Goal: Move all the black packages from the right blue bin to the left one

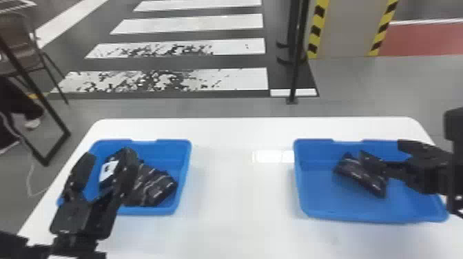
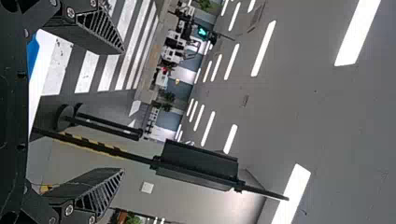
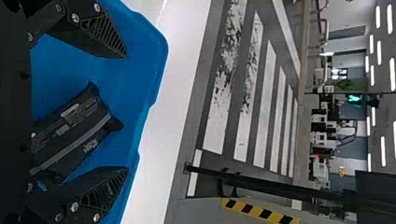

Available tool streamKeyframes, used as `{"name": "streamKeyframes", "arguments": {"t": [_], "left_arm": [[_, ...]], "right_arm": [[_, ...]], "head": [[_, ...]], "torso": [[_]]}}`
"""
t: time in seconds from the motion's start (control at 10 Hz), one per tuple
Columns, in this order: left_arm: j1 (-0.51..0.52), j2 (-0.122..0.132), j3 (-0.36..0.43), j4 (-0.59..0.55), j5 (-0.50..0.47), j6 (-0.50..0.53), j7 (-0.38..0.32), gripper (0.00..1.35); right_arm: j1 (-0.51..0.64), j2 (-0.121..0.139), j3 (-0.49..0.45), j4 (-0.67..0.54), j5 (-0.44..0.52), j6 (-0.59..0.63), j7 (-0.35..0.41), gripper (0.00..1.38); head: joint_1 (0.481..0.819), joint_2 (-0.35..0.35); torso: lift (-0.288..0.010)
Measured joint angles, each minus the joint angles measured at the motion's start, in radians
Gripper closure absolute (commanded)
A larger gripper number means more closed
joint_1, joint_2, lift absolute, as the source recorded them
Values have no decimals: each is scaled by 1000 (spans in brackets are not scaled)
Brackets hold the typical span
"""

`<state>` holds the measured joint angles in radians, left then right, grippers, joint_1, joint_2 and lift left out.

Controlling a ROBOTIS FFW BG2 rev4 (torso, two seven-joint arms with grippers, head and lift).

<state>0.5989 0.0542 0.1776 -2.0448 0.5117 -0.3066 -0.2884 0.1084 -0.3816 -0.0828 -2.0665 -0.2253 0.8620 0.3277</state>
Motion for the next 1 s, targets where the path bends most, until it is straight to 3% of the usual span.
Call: {"name": "streamKeyframes", "arguments": {"t": [0.2,0.4,0.6,1.0], "left_arm": [[10,1,-18,-5,13,7,0,150],[14,1,-20,-8,29,5,0,151],[15,2,-13,-9,38,3,0,151],[15,-1,-6,-8,39,-4,0,151]], "right_arm": [[-45,-9,12,31,66,120,8,136],[-114,-30,51,146,84,198,54,131],[-169,-43,85,246,91,188,64,130],[-240,-43,112,397,67,112,63,133]], "head": [[695,2],[695,-13],[695,-19],[695,-22]], "torso": [[-132],[-132],[-132],[-132]]}}
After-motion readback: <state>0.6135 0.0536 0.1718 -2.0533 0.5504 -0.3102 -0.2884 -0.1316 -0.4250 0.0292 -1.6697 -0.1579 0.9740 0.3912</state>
